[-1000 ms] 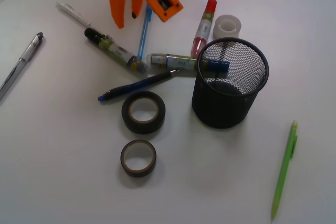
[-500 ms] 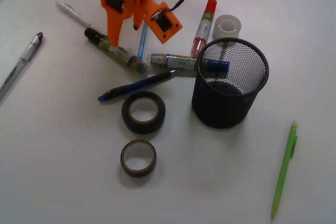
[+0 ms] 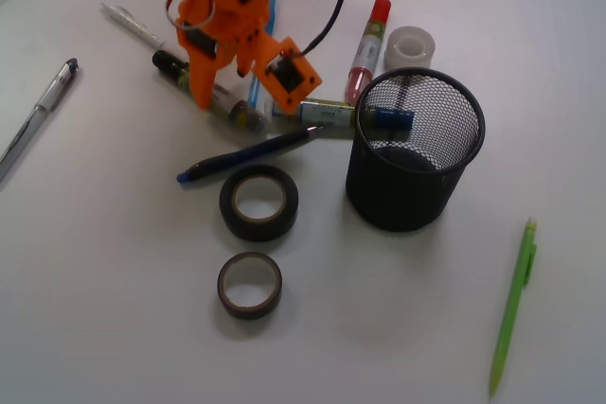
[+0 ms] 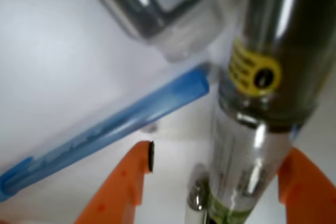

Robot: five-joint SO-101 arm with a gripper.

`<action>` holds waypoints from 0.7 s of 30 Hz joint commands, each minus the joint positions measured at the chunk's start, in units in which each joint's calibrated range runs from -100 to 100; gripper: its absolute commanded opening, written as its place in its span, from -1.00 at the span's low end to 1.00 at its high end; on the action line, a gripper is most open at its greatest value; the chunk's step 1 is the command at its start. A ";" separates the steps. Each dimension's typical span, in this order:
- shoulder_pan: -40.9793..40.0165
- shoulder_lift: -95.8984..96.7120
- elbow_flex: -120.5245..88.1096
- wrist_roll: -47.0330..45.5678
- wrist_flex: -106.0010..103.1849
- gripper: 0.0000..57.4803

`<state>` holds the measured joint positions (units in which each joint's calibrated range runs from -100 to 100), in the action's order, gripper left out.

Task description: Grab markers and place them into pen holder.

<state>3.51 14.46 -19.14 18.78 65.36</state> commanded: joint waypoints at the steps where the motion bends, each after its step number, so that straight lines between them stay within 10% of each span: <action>1: 0.26 2.50 4.46 -0.05 0.17 -0.13; 14: 1.83 2.84 5.28 -1.17 0.17 -1.00; 21: 2.58 1.90 6.37 -1.17 2.36 -0.99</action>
<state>5.59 17.60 -15.45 17.66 65.70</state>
